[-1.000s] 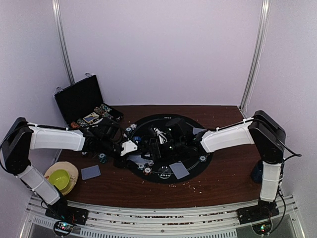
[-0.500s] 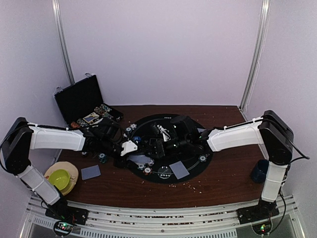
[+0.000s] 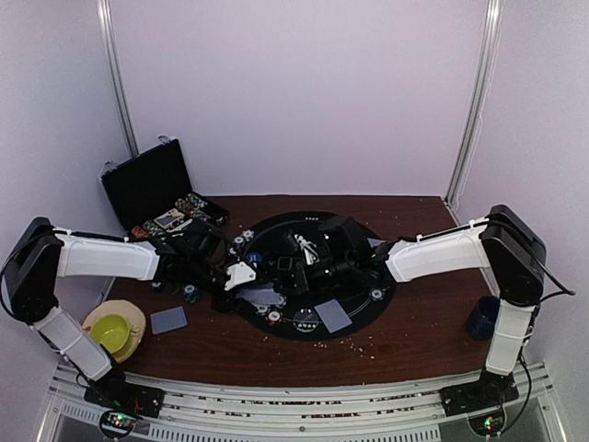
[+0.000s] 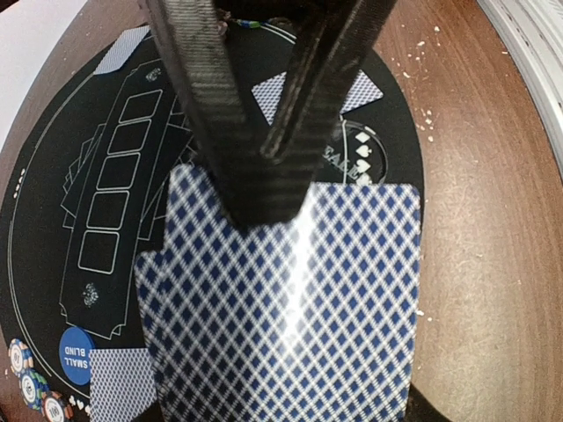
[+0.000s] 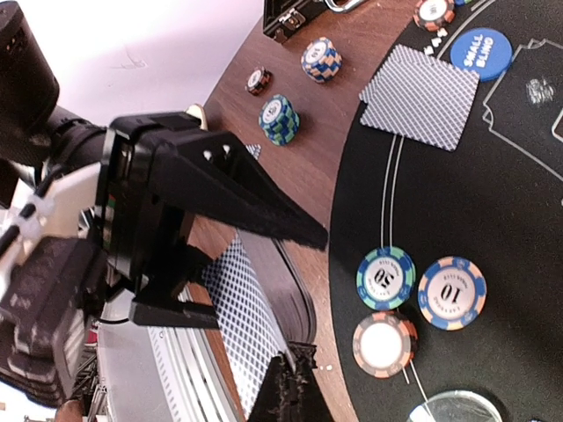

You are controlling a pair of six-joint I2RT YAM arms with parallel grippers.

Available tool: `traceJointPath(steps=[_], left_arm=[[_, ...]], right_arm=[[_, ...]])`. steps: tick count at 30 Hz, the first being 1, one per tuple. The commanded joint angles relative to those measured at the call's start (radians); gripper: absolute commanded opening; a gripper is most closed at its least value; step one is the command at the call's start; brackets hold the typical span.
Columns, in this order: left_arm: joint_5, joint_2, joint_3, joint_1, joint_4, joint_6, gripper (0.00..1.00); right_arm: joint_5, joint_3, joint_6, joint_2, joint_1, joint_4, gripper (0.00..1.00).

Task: Distribute texas hold em gaming equipment
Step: Pick up the poker card from the face-down deck piles.

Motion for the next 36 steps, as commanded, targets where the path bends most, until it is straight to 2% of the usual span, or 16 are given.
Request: traceJointPath(steps=[1, 10, 13, 15, 16, 23, 33, 36], left_arm=[[0.010, 0.011, 0.005, 0.001, 0.029, -0.001, 0.52], [0.010, 0.013, 0.006, 0.001, 0.028, -0.001, 0.52], [0.009, 0.013, 0.006, 0.002, 0.029, -0.001, 0.52], [0.009, 0.012, 0.006, 0.001, 0.029, -0.002, 0.52], [0.009, 0.012, 0.005, 0.002, 0.028, 0.000, 0.52], [0.010, 0.014, 0.006, 0.002, 0.029, -0.001, 0.51], [0.010, 0.016, 0.006, 0.001, 0.028, 0.000, 0.52], [0.010, 0.016, 0.006, 0.002, 0.028, -0.001, 0.52]], right_arm=[[0.001, -0.050, -0.013, -0.062, -0.017, 0.004, 0.00], [-0.020, -0.097, 0.005, -0.092, -0.040, 0.048, 0.01], [-0.035, -0.087, 0.022, -0.062, -0.034, 0.070, 0.42], [-0.044, -0.072, 0.025, -0.037, -0.025, 0.074, 0.55], [-0.046, -0.062, 0.025, -0.022, -0.021, 0.074, 0.58], [-0.040, -0.002, 0.040, 0.051, -0.004, 0.072, 0.62], [-0.081, 0.082, 0.094, 0.136, 0.004, 0.113, 0.61], [-0.071, 0.093, 0.095, 0.147, 0.005, 0.106, 0.57]])
